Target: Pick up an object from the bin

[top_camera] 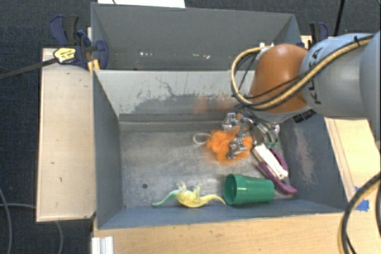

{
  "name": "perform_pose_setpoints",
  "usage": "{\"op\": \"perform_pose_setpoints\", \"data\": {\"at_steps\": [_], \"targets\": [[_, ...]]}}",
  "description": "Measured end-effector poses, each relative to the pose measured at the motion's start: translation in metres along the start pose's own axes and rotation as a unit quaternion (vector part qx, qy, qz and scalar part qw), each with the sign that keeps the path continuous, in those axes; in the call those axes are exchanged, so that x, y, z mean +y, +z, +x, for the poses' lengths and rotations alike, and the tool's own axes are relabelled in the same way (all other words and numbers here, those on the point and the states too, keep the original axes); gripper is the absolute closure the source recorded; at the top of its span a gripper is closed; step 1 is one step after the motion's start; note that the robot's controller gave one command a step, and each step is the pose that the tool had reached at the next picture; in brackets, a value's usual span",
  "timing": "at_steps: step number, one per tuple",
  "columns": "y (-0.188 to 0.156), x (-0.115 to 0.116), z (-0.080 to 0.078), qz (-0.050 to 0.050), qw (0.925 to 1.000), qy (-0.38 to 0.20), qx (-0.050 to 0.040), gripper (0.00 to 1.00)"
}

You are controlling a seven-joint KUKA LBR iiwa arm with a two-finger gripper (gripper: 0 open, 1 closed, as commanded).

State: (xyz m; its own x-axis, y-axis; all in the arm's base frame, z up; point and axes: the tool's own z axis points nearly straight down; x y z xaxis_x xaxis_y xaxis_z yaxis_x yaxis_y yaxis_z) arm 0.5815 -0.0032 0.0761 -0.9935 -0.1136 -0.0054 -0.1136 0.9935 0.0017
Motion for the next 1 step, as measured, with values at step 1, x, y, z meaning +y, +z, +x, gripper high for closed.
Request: {"op": "perform_pose_setpoints", "data": {"at_steps": [1], "targets": [[-0.0060, 0.0005, 0.0019, 0.000, 1.0000, 0.000, 0.0033, 1.00]]}}
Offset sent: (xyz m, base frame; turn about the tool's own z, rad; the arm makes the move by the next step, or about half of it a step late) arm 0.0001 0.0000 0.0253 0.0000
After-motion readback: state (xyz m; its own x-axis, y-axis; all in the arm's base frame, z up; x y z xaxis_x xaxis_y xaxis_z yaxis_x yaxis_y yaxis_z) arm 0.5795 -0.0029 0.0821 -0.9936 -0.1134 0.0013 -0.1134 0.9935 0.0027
